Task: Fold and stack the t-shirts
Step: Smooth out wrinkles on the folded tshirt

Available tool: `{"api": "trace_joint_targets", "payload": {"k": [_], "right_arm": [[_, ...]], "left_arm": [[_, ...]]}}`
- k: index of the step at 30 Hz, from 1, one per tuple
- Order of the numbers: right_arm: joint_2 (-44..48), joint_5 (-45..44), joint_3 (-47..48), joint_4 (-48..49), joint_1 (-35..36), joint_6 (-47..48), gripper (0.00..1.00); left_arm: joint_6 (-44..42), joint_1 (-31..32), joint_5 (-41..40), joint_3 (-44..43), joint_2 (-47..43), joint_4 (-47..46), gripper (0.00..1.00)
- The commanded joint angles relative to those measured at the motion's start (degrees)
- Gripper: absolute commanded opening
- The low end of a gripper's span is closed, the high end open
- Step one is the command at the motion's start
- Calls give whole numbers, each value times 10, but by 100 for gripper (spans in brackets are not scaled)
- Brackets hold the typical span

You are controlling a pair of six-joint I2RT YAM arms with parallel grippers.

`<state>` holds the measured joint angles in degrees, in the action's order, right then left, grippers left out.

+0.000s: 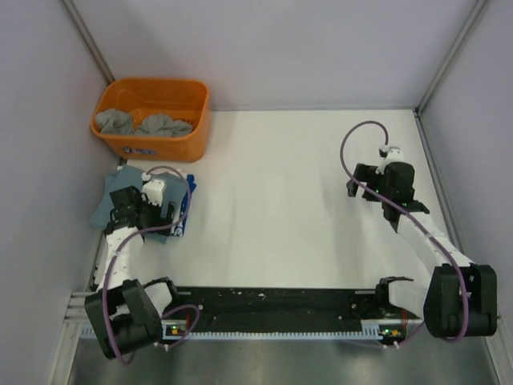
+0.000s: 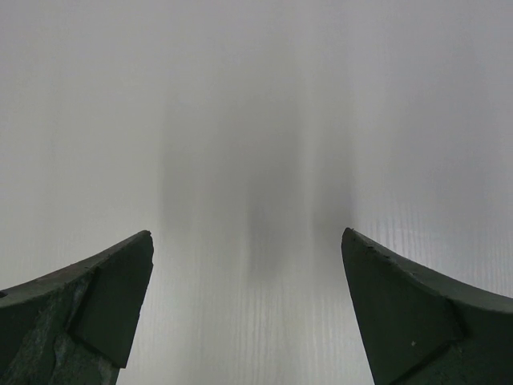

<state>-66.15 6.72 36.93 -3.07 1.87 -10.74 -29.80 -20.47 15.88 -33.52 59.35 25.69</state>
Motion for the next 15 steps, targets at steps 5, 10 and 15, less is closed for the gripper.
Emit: {"api": "trace_joint_targets", "payload": {"k": [5,10,15], "right_arm": [[30,-30,-63,121,4,-7,99],[30,-31,-70,121,4,-2,99],[41,-42,-77,128,4,-1,99]], "left_arm": [[98,4,-42,-10,-27,-90,99],[120,4,-41,-3,-28,-135,99],[124,4,-36,-7,-17,-135,99]]}}
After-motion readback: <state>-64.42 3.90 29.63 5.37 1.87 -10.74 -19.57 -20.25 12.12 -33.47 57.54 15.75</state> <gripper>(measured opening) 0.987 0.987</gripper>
